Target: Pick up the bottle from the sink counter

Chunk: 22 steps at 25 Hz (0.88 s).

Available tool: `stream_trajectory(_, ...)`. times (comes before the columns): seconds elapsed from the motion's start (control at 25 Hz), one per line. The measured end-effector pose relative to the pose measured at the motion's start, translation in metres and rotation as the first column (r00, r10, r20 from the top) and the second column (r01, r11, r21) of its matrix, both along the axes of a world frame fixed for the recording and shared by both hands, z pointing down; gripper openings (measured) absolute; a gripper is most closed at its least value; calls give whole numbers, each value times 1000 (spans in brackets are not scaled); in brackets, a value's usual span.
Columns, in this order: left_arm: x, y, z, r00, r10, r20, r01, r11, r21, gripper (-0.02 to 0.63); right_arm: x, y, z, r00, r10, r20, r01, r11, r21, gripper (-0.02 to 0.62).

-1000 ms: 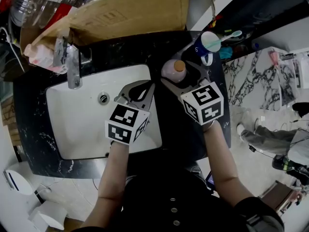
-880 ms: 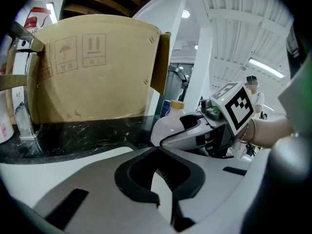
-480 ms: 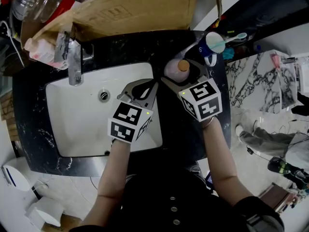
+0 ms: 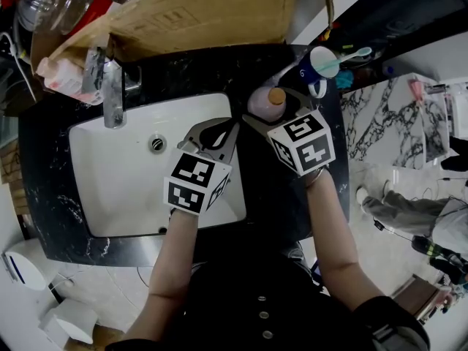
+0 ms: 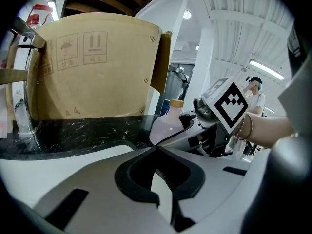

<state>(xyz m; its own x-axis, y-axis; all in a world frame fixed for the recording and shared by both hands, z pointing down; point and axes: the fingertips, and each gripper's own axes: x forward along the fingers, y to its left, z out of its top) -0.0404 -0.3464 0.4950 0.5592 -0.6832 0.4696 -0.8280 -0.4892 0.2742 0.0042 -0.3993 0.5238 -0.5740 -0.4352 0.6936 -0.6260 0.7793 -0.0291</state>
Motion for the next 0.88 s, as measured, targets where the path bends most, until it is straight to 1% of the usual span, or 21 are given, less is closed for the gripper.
stream_trajectory(0.24, 3, 3, 4, 1000, 2, -4, -2, 1000, -8, 17, 0, 0, 2, 1000, -7, -4, 7, 1000, -29, 394)
stream_trajectory(0.52, 6, 9, 7, 1000, -3, -13, 2, 1000, -20, 17, 0, -1, 2, 1000, 0, -7, -1, 999, -34, 400)
stream_trajectory(0.88, 3, 11, -8, 1000, -12, -14, 12, 1000, 6, 17, 2, 11, -2, 1000, -3, -3, 3, 1000, -6, 399)
